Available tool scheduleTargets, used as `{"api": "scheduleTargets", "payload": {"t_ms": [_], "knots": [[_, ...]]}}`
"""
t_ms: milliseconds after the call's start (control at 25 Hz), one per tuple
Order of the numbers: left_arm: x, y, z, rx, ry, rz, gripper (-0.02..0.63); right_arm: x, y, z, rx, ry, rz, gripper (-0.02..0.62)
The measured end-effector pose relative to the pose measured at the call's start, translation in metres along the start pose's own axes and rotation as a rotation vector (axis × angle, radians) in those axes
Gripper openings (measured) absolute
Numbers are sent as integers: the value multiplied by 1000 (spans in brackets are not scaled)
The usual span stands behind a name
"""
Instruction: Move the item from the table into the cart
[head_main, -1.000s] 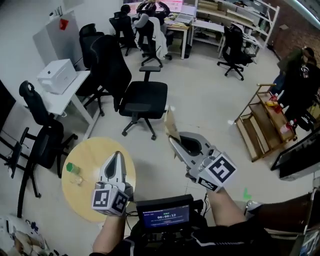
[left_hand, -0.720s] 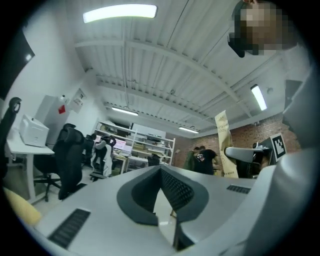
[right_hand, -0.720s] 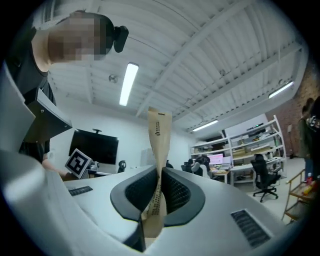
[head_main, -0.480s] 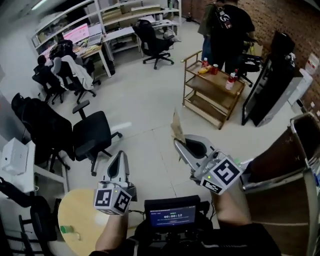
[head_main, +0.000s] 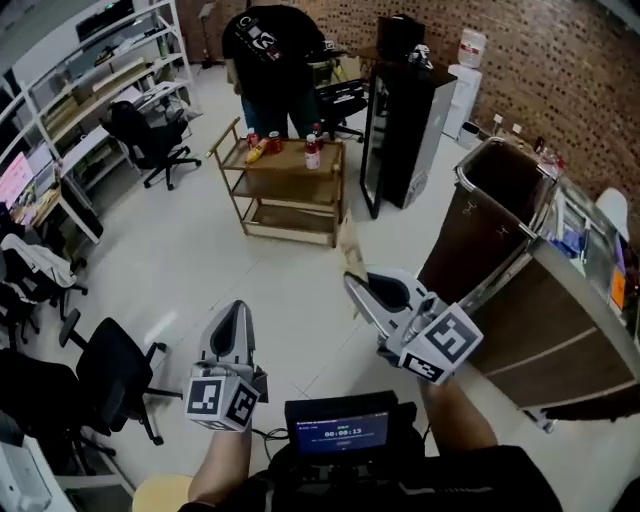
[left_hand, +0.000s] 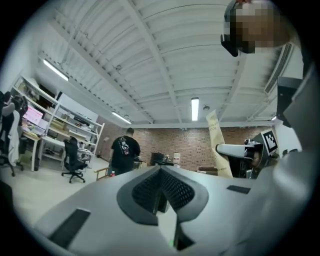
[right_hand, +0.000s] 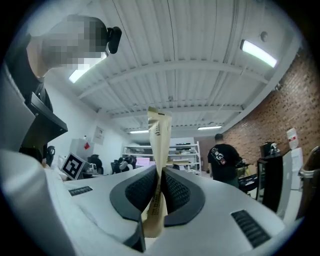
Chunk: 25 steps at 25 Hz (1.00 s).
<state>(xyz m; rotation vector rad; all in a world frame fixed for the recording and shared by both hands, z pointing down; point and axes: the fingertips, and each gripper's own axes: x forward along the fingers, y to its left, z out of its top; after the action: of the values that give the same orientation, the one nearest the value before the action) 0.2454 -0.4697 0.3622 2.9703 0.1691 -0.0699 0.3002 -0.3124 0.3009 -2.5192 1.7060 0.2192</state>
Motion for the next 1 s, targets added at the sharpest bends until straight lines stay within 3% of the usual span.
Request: {"api": "scheduleTargets", "payload": {"t_ms": [200, 520, 760, 1000], "knots": [[103, -109, -24, 0, 18, -215, 6, -100, -92, 21, -44, -25, -196, 18], [240, -348, -72, -19, 53, -534, 6, -313, -245, 41, -88, -20, -512, 18], [310, -500, -95, -35, 88, -853, 6, -435, -311, 54, -107, -31, -810, 18], [356, -608, -113, -51, 118, -1120, 6, -525, -349, 72, -143, -30, -1080, 18]]}}
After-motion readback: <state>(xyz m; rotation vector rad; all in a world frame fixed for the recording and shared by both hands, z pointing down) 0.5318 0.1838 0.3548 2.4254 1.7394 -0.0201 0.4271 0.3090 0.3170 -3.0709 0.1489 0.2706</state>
